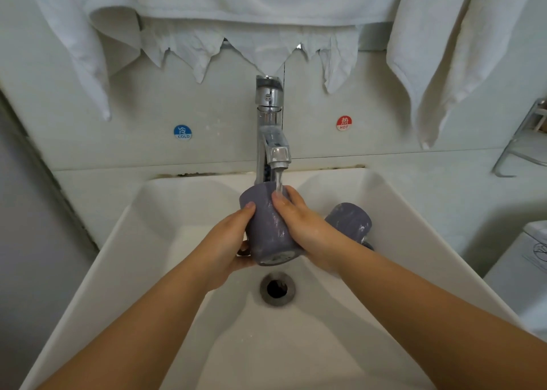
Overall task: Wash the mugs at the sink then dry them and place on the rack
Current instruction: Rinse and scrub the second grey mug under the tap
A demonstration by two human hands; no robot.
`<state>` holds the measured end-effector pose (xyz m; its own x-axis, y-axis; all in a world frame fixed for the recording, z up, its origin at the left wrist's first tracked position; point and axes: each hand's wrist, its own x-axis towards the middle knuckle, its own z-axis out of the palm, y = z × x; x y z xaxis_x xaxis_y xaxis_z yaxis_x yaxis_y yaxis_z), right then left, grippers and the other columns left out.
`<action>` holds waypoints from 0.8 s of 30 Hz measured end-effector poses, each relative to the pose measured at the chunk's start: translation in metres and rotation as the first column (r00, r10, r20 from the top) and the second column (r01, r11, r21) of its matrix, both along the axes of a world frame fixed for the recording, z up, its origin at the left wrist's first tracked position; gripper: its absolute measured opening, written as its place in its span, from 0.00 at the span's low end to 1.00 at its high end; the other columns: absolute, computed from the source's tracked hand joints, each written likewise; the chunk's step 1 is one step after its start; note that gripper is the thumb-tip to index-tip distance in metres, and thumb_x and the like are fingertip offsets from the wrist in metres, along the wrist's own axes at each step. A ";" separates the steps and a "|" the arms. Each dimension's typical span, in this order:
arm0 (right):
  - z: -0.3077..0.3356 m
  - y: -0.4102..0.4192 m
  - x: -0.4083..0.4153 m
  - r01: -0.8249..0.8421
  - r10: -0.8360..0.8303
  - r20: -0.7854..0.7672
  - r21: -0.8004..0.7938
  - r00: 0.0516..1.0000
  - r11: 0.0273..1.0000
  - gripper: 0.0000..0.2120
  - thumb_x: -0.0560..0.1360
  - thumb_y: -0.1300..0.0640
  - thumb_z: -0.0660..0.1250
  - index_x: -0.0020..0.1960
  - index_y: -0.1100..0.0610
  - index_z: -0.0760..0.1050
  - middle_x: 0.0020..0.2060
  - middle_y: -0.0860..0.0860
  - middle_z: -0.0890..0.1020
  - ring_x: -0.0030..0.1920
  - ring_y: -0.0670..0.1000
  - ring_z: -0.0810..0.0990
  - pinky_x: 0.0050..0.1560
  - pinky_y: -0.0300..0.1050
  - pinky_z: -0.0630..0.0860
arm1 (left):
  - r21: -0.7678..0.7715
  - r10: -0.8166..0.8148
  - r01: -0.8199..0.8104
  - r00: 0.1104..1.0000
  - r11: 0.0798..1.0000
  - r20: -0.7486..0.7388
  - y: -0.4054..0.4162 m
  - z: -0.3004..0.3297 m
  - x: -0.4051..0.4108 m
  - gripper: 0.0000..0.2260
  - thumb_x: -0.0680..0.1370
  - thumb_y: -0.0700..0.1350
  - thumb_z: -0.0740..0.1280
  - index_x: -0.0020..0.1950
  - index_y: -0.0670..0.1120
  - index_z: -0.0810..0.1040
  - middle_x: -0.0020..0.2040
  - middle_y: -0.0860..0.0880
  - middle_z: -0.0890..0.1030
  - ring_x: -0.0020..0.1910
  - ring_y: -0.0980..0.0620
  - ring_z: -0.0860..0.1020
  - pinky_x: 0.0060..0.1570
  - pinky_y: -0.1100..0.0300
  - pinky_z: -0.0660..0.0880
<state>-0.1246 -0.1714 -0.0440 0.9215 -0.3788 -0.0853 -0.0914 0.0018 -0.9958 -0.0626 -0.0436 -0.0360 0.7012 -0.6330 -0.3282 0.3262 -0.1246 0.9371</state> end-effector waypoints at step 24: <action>0.000 -0.001 0.004 0.079 -0.076 -0.087 0.033 0.993 0.996 0.22 0.78 0.39 0.57 0.68 0.48 0.62 0.55 0.52 0.78 0.52 0.52 0.81 0.52 0.50 0.80 | 0.001 -0.012 0.012 0.997 1.000 0.073 -0.001 -0.004 0.004 0.12 0.82 0.55 0.57 0.54 0.52 0.77 0.50 0.51 0.83 0.49 0.50 0.81 0.47 0.53 0.80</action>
<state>-0.1210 -0.1725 -0.0443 0.8783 -0.4439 -0.1776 -0.1745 0.0483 -0.9835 -0.0586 -0.0445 -0.0395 0.7159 -0.6411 -0.2765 0.2554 -0.1282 0.9583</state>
